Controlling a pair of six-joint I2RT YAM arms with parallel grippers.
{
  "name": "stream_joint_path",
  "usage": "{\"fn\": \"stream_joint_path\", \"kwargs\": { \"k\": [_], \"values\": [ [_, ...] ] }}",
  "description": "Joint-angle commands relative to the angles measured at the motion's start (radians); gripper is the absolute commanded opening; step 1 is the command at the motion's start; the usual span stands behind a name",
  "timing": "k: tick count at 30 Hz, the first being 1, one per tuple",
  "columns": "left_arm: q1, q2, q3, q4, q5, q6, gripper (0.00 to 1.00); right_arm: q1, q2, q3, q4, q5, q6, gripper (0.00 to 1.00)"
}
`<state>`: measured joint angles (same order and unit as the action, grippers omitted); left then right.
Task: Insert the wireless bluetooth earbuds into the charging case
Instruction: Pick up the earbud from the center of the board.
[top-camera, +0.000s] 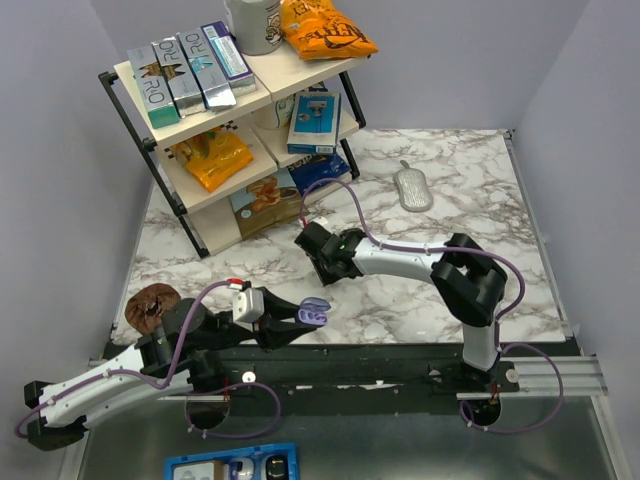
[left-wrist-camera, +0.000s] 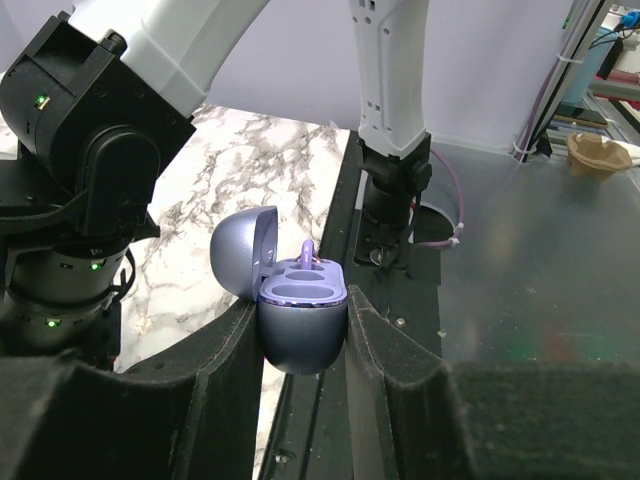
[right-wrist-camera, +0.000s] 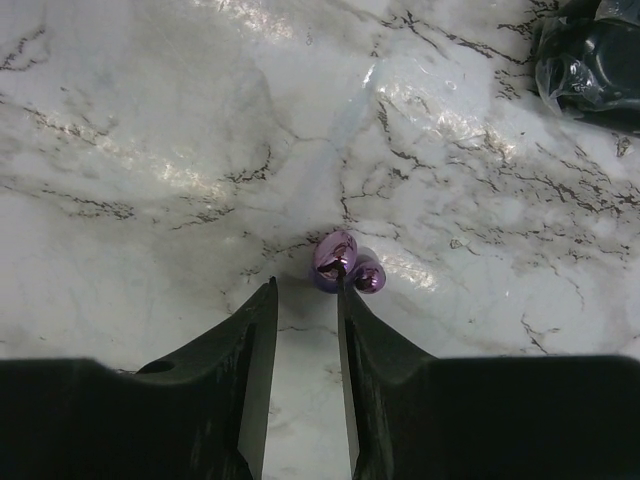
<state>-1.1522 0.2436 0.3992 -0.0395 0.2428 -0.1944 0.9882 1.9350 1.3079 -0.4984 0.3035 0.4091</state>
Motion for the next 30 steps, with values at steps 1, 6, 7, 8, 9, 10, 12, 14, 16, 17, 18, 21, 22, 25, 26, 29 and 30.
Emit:
{"fn": "stream_joint_path", "kwargs": {
  "k": [1, 6, 7, 8, 9, 10, 12, 14, 16, 17, 18, 21, 22, 25, 26, 29, 30],
  "values": [
    [0.0, 0.003, -0.008, 0.026, -0.011, -0.002, 0.0, 0.012, -0.019, 0.033, 0.004, 0.031, -0.01, 0.39],
    [0.0, -0.003, -0.008, 0.02, -0.01, -0.004, 0.0, 0.015, -0.011, 0.037, 0.0, 0.037, -0.01, 0.39],
    [-0.001, -0.004, -0.01, 0.02, -0.011, -0.004, 0.0, 0.015, -0.004, 0.04, 0.0, 0.042, -0.012, 0.39],
    [0.0, -0.004, -0.008, 0.02, -0.011, -0.004, 0.0, 0.013, 0.002, 0.042, -0.002, 0.045, -0.015, 0.39],
    [0.0, -0.004, -0.008, 0.02, -0.011, -0.002, 0.0, 0.015, 0.007, 0.042, -0.005, 0.048, -0.016, 0.38],
    [0.0, -0.003, -0.008, 0.02, -0.011, -0.004, 0.0, 0.013, 0.012, 0.042, -0.005, 0.049, -0.015, 0.38],
    [0.0, -0.001, -0.01, 0.02, -0.008, -0.005, 0.0, 0.012, 0.021, 0.039, -0.003, 0.052, -0.016, 0.38],
    [-0.001, -0.004, -0.008, 0.015, -0.01, -0.005, 0.0, 0.012, 0.031, 0.039, -0.006, 0.052, -0.016, 0.37],
    [0.0, -0.009, -0.008, 0.015, -0.011, -0.005, 0.0, 0.013, 0.038, 0.036, -0.005, 0.054, -0.016, 0.36],
    [0.0, -0.01, -0.008, 0.013, -0.011, -0.005, 0.0, 0.012, 0.038, 0.036, -0.005, 0.054, -0.019, 0.36],
    [0.0, -0.01, -0.008, 0.013, -0.013, -0.004, 0.0, 0.013, 0.042, 0.034, -0.003, 0.054, -0.021, 0.35],
    [0.0, -0.009, -0.008, 0.015, -0.011, -0.005, 0.0, 0.013, 0.047, 0.033, -0.002, 0.051, -0.029, 0.33],
    [0.0, -0.006, -0.01, 0.013, -0.013, -0.005, 0.0, 0.013, 0.047, 0.031, -0.002, 0.052, -0.027, 0.33],
    [-0.001, -0.006, -0.008, 0.015, -0.011, -0.005, 0.0, 0.013, 0.058, 0.028, -0.002, 0.045, -0.029, 0.33],
    [0.0, -0.004, -0.01, 0.013, -0.011, -0.005, 0.0, 0.012, 0.056, 0.025, -0.002, 0.042, -0.024, 0.33],
    [0.0, -0.006, -0.008, 0.013, -0.011, -0.005, 0.0, 0.013, 0.061, 0.016, 0.003, 0.04, -0.021, 0.34],
    [0.0, -0.006, -0.008, 0.015, -0.011, -0.005, 0.0, 0.012, 0.064, 0.014, 0.004, 0.039, -0.021, 0.34]
  ]
}}
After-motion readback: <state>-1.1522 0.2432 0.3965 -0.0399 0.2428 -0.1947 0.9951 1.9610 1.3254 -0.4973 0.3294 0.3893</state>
